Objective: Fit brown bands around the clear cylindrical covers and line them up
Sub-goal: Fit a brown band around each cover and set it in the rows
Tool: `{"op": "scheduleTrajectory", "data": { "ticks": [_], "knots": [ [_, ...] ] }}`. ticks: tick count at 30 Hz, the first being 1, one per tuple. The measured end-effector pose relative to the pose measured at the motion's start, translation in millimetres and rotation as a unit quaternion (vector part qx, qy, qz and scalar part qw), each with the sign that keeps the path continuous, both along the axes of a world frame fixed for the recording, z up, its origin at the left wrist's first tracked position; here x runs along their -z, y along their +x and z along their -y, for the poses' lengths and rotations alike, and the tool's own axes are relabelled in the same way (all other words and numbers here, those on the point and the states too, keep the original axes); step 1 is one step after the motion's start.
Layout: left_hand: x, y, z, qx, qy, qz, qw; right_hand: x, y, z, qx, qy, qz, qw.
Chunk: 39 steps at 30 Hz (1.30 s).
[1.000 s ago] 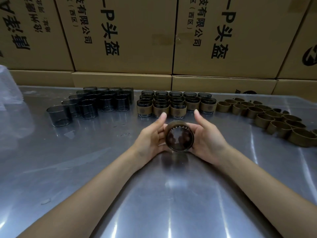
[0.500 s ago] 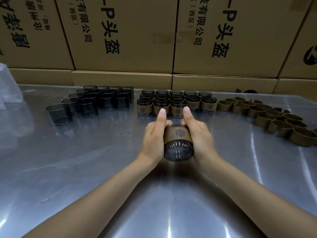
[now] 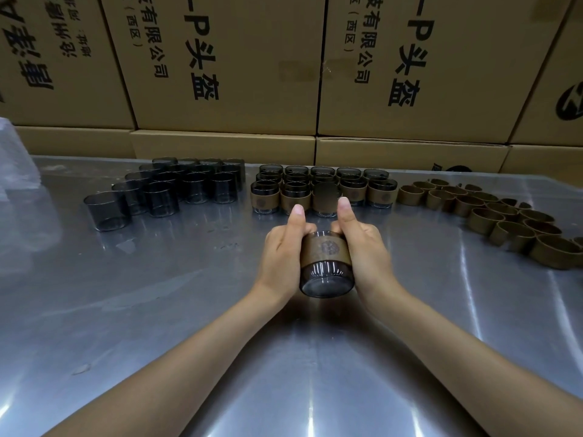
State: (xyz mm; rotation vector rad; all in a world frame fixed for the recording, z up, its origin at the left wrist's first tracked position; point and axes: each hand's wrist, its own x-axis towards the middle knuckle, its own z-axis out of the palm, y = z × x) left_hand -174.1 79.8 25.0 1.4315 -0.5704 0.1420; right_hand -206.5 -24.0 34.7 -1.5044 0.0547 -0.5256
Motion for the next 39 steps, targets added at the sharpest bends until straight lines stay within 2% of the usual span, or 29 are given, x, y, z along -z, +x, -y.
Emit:
{"op": "scheduleTrajectory", "data": {
  "ticks": [3,5,7,9,11,14,16,20,24,30,34,39],
  "knots": [
    [1.2,4.5,-2.6,-0.006,0.041,0.028,0.999,2.9,3.3,2.7,0.007,-0.009,0.024,1.000],
    [3.4,8.7,-5.5,-0.005,0.077,0.049,0.996,6.4,5.1,8.7,0.016,-0.057,0.048,0.997],
    [6.5,12.3,-8.2,-0.012,0.114,0.074,0.991,11.8,5.8,18.4,0.039,-0.180,0.078,0.980],
    [8.9,16.9,-9.4,-0.020,0.155,0.109,0.982,16.7,6.2,28.5,0.074,-0.356,0.094,0.927],
    [9.8,21.8,-10.9,-0.024,0.187,0.124,0.974,20.4,7.6,37.3,0.072,-0.431,0.086,0.895],
    [12.5,30.9,-14.4,-0.020,0.224,0.123,0.967,25.3,12.6,51.6,0.078,-0.453,0.020,0.888],
    [17.1,38.3,-14.7,-0.030,0.249,0.081,0.965,28.1,18.8,62.0,0.099,-0.446,-0.034,0.889],
    [20.5,61.2,-13.6,-0.110,0.211,-0.030,0.971,28.9,39.1,80.4,0.158,-0.347,-0.091,0.920],
    [19.6,90.7,-12.2,-0.179,0.202,-0.050,0.962,24.5,63.5,96.0,0.192,-0.277,-0.145,0.930],
    [19.1,130.7,-9.1,-0.202,0.203,-0.084,0.954,22.9,91.4,112.1,0.245,-0.339,-0.188,0.889],
    [18.8,146.5,-8.7,-0.229,0.237,-0.119,0.937,24.6,102.4,118.6,0.254,-0.335,-0.199,0.885],
    [21.0,151.8,-6.4,-0.266,0.240,-0.119,0.926,27.3,107.8,121.5,0.261,-0.339,-0.196,0.882]
  ]
}}
